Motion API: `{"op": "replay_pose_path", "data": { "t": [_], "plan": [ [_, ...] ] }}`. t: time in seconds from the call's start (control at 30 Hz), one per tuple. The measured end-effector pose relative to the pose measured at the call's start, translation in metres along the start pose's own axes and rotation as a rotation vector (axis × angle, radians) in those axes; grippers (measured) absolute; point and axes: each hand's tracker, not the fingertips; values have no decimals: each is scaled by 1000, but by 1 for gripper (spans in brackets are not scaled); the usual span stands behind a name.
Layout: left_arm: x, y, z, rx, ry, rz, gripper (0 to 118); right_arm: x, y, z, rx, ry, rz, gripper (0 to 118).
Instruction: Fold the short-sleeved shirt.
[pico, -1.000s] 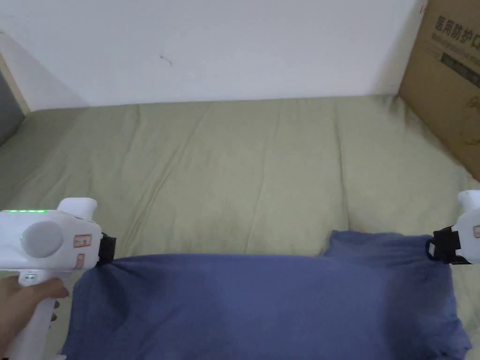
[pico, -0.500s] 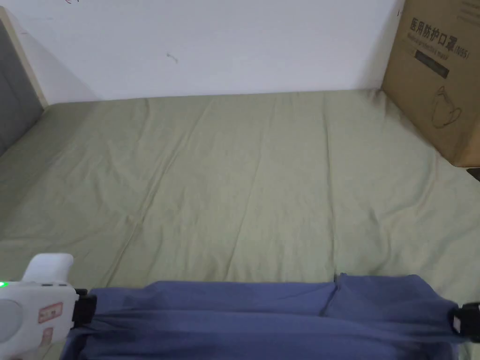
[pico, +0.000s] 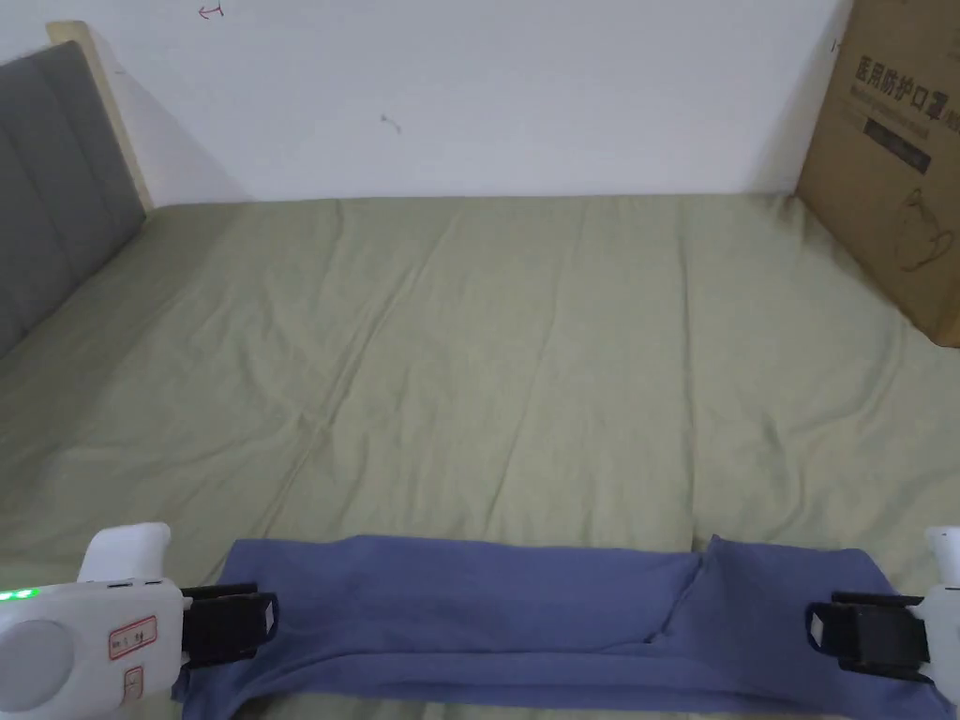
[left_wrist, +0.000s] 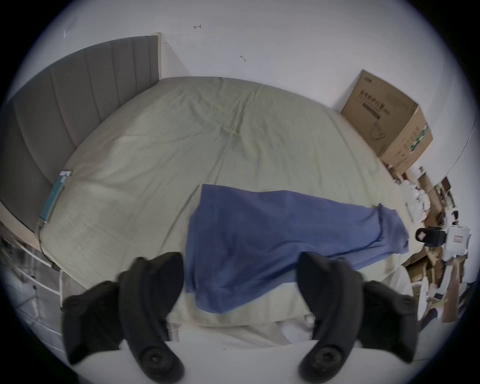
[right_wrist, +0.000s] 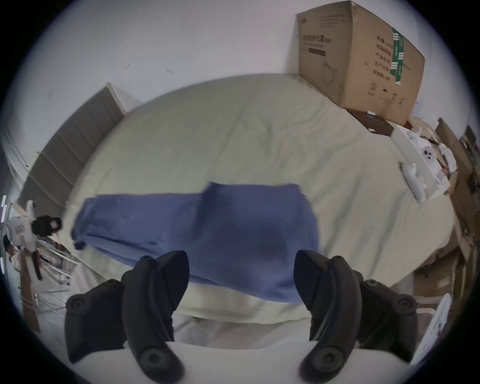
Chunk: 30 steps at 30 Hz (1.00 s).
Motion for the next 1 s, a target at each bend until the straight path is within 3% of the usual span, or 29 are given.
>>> {"op": "replay_pose_path", "data": {
  "t": [0.03,0.07,0.1,0.13,0.17,0.3,0.43,0.47,0.5,0.6,0.63,0.83,0.93,0.97,1.0],
  "plan": [
    [5,-3,5,0,-6,1,22,-8,-1,-1,19,49,-2,35],
    [5,-5,4,-7,-10,-5,12,-17,-3,-2,42,77,-8,35],
    [7,-9,0,-13,-1,-8,3,-28,-5,-6,52,70,-21,25],
    [6,-14,-2,-11,36,-9,1,-40,-8,-11,63,43,-21,9],
    [7,-17,-2,-14,32,-10,1,-49,-11,-15,85,8,-23,4],
    [-8,-24,-1,-28,-21,75,0,-80,-17,-31,44,69,22,4],
    [-30,-18,2,-21,-16,108,0,-102,-16,-45,-2,67,124,3],
    [-36,-17,1,-21,-24,129,3,-104,-14,-49,3,68,127,3],
    [-42,-15,0,-8,-42,169,27,-107,-12,-52,3,73,133,3],
    [-62,-6,-15,-39,-115,255,113,-119,-8,-59,-5,89,158,3],
    [-67,-3,-23,-55,-129,286,118,-124,-6,-61,-8,90,171,3],
    [-92,1,-84,-148,-258,516,112,-150,3,-76,-29,107,235,3],
    [-91,-3,-98,-145,-279,520,113,-161,4,-80,-36,118,251,3],
    [-87,-2,-94,-140,-279,517,106,-164,4,-82,-40,119,261,3],
    [-86,-2,-91,-125,-281,521,68,-167,4,-83,-43,118,270,3]
  ]
}}
